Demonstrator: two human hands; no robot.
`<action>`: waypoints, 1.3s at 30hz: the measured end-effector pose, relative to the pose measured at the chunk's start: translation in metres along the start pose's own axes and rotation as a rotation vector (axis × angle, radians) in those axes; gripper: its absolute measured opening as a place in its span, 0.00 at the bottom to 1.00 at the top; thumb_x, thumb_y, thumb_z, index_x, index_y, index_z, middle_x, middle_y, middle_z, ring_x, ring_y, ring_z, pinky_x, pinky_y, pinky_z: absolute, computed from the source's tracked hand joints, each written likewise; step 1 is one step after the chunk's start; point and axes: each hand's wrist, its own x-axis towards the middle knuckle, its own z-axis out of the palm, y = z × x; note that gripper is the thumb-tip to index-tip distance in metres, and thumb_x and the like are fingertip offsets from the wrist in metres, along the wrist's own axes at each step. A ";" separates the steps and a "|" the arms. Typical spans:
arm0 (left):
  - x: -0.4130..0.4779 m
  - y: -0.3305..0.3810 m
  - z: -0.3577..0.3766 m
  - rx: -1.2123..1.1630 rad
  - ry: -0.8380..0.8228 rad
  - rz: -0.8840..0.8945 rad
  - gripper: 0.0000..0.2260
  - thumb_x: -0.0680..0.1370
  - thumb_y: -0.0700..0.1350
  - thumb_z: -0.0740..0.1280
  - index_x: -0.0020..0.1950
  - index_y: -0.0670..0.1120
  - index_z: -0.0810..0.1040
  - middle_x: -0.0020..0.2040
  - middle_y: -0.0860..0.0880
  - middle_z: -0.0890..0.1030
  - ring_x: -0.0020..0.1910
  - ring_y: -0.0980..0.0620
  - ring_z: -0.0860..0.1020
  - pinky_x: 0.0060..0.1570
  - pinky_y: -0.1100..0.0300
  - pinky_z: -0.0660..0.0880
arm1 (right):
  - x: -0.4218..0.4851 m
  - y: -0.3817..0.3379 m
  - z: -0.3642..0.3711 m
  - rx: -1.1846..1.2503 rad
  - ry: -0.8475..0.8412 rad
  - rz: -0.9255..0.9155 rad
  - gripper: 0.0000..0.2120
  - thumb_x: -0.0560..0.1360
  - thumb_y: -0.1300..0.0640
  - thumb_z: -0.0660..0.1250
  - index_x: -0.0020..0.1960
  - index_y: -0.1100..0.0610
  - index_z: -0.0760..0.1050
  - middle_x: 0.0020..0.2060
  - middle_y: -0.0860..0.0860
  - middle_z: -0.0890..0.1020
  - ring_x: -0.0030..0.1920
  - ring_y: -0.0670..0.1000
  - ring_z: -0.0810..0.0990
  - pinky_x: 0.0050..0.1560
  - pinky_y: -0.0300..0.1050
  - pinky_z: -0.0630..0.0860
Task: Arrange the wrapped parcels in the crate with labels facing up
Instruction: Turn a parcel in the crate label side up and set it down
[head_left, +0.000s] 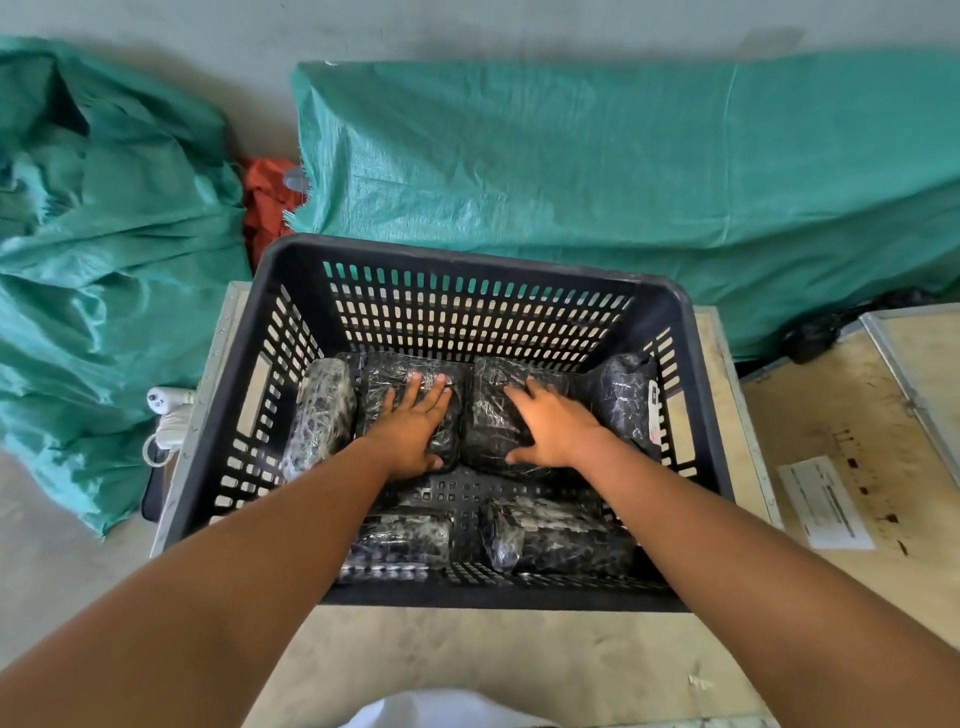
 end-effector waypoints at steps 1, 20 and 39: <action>0.000 0.000 -0.001 -0.002 0.002 0.002 0.49 0.77 0.53 0.72 0.82 0.49 0.36 0.79 0.51 0.30 0.76 0.44 0.29 0.75 0.37 0.37 | 0.001 -0.006 0.005 -0.004 -0.041 0.023 0.61 0.65 0.34 0.77 0.83 0.54 0.45 0.81 0.62 0.47 0.79 0.69 0.51 0.72 0.69 0.65; -0.001 -0.002 -0.001 -0.017 0.023 0.019 0.48 0.76 0.54 0.71 0.82 0.48 0.38 0.79 0.51 0.32 0.77 0.44 0.30 0.76 0.38 0.38 | -0.030 0.006 0.000 0.026 0.429 -0.215 0.32 0.78 0.56 0.69 0.79 0.40 0.62 0.80 0.56 0.61 0.77 0.63 0.64 0.69 0.74 0.64; -0.005 0.023 -0.037 -0.766 0.382 0.050 0.49 0.79 0.53 0.68 0.74 0.68 0.26 0.82 0.48 0.49 0.79 0.44 0.55 0.74 0.36 0.56 | -0.021 0.037 -0.064 0.836 0.336 -0.128 0.35 0.79 0.61 0.71 0.74 0.30 0.64 0.75 0.42 0.70 0.75 0.45 0.66 0.76 0.50 0.60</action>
